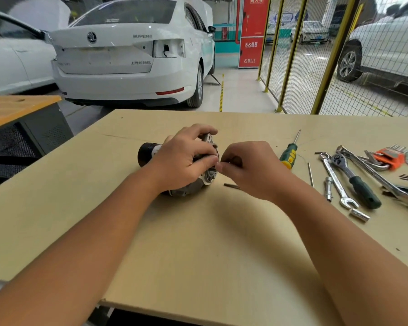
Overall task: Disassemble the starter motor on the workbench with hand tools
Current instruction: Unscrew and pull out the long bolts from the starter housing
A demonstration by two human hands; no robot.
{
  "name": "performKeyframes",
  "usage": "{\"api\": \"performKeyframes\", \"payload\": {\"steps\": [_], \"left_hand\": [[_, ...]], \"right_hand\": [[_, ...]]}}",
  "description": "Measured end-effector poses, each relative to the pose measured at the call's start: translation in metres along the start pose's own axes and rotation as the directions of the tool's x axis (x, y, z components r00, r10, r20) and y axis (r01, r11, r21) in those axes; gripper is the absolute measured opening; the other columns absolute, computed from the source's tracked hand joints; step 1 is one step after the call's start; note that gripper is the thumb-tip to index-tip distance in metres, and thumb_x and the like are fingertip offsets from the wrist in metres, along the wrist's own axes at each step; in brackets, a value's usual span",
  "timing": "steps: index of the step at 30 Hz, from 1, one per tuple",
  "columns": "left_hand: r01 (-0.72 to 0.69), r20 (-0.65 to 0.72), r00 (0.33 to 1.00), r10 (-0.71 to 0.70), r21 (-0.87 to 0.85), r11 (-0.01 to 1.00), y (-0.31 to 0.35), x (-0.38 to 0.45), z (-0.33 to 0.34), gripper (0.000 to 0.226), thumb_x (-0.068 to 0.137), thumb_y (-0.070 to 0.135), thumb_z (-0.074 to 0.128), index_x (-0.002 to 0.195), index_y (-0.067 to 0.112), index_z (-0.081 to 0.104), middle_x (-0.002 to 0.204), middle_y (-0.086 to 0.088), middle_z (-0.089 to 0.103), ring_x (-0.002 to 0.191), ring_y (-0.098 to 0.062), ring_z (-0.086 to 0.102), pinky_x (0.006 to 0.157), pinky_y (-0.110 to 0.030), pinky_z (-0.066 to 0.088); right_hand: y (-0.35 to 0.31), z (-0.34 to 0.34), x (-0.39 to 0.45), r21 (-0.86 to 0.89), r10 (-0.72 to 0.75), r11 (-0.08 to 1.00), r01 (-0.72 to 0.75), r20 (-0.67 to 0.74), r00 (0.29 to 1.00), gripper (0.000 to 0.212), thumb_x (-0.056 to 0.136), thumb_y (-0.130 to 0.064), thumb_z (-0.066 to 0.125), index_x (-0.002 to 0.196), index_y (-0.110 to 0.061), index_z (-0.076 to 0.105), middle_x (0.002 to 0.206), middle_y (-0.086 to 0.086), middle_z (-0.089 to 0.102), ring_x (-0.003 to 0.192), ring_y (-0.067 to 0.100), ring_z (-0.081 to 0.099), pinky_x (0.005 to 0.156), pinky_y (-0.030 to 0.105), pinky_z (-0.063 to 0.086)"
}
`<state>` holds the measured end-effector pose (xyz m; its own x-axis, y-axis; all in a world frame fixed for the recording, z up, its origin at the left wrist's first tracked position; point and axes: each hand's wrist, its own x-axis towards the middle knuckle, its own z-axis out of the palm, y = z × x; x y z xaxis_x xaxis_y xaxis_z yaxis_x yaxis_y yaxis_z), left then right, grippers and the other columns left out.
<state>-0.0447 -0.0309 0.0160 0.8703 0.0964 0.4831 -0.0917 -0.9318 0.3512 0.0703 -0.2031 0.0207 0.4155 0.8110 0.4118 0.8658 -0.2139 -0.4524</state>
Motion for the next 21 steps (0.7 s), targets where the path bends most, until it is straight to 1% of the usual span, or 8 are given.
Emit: {"api": "performKeyframes", "payload": {"steps": [4, 7, 10, 14, 16, 18, 19, 21], "left_hand": [[-0.001, -0.001, 1.0, 0.001, 0.0, 1.0, 0.001, 0.001, 0.001, 0.023, 0.095, 0.033, 0.059, 0.096, 0.017, 0.076, 0.142, 0.0, 0.055, 0.123, -0.023, 0.057, 0.102, -0.058, 0.045], [0.002, -0.002, 1.0, -0.002, -0.004, 1.0, 0.002, 0.001, 0.002, 0.024, 0.097, 0.032, 0.057, 0.096, 0.015, 0.074, 0.142, 0.001, 0.054, 0.12, -0.021, 0.057, 0.101, -0.057, 0.046], [-0.006, -0.002, 1.0, 0.006, -0.009, 1.0, 0.0, 0.001, 0.002, 0.026, 0.098, 0.032, 0.055, 0.096, 0.013, 0.073, 0.142, -0.001, 0.054, 0.12, -0.02, 0.057, 0.101, -0.055, 0.047], [-0.009, 0.031, 0.999, 0.01, -0.054, 0.999, -0.004, 0.0, 0.0, 0.023, 0.097, 0.035, 0.058, 0.102, 0.022, 0.077, 0.149, 0.003, 0.048, 0.132, -0.019, 0.052, 0.11, -0.055, 0.042], [-0.006, 0.049, 0.999, 0.008, -0.045, 0.999, -0.005, 0.0, 0.0, 0.024, 0.096, 0.036, 0.059, 0.103, 0.025, 0.078, 0.151, 0.005, 0.046, 0.133, -0.019, 0.051, 0.11, -0.056, 0.041], [-0.007, 0.037, 0.999, 0.009, -0.059, 0.998, -0.005, 0.0, 0.001, 0.023, 0.096, 0.035, 0.06, 0.102, 0.023, 0.079, 0.15, 0.005, 0.048, 0.13, -0.019, 0.053, 0.108, -0.054, 0.043], [-0.011, 0.025, 1.0, 0.012, -0.066, 0.998, -0.004, 0.0, 0.001, 0.023, 0.095, 0.034, 0.061, 0.101, 0.021, 0.079, 0.148, 0.004, 0.049, 0.128, -0.019, 0.055, 0.108, -0.053, 0.044], [-0.02, 0.006, 1.0, 0.02, -0.073, 0.997, -0.004, 0.0, 0.002, 0.022, 0.095, 0.031, 0.062, 0.1, 0.018, 0.079, 0.146, 0.002, 0.051, 0.124, -0.019, 0.057, 0.106, -0.051, 0.046]], "right_hand": [[0.013, -0.038, -0.003, -0.029, 0.048, 0.999, -0.042, 0.247, 0.968, 0.018, 0.08, -0.042, 0.076, 0.08, -0.025, 0.074, 0.069, -0.005, 0.068, 0.066, 0.008, 0.06, 0.057, 0.027, 0.046], [0.022, -0.052, -0.007, 0.056, 0.077, 0.993, -0.103, 0.353, 0.932, 0.006, 0.08, -0.029, 0.079, 0.08, -0.023, 0.076, 0.071, -0.001, 0.071, 0.064, 0.013, 0.067, 0.065, 0.04, 0.057], [0.027, -0.049, -0.006, 0.089, 0.062, 0.991, -0.097, 0.339, 0.939, 0.004, 0.083, -0.018, 0.078, 0.086, -0.021, 0.078, 0.069, -0.004, 0.073, 0.061, 0.013, 0.07, 0.068, 0.036, 0.059], [0.031, -0.045, -0.004, 0.039, 0.082, 0.995, -0.096, 0.28, 0.957, 0.017, 0.086, -0.013, 0.078, 0.096, -0.026, 0.081, 0.061, -0.019, 0.068, 0.053, 0.005, 0.066, 0.055, 0.015, 0.049], [0.03, -0.044, -0.002, 0.03, 0.07, 0.996, -0.079, 0.231, 0.97, 0.018, 0.087, -0.013, 0.077, 0.097, -0.028, 0.081, 0.062, -0.023, 0.066, 0.052, 0.006, 0.063, 0.052, 0.014, 0.046], [0.029, -0.045, -0.003, 0.079, 0.066, 0.993, -0.085, 0.216, 0.974, 0.01, 0.088, -0.022, 0.076, 0.091, -0.029, 0.081, 0.065, -0.017, 0.069, 0.052, 0.009, 0.062, 0.053, 0.02, 0.047], [0.027, -0.047, -0.004, 0.118, 0.07, 0.988, -0.098, 0.224, 0.972, 0.007, 0.087, -0.034, 0.075, 0.088, -0.028, 0.081, 0.068, -0.013, 0.071, 0.052, 0.011, 0.062, 0.052, 0.022, 0.048], [0.025, -0.052, -0.006, 0.165, 0.115, 0.973, -0.159, 0.249, 0.962, 0.041, 0.083, -0.063, 0.067, 0.082, -0.022, 0.078, 0.07, -0.005, 0.074, 0.05, 0.013, 0.061, 0.049, 0.023, 0.049]]}}
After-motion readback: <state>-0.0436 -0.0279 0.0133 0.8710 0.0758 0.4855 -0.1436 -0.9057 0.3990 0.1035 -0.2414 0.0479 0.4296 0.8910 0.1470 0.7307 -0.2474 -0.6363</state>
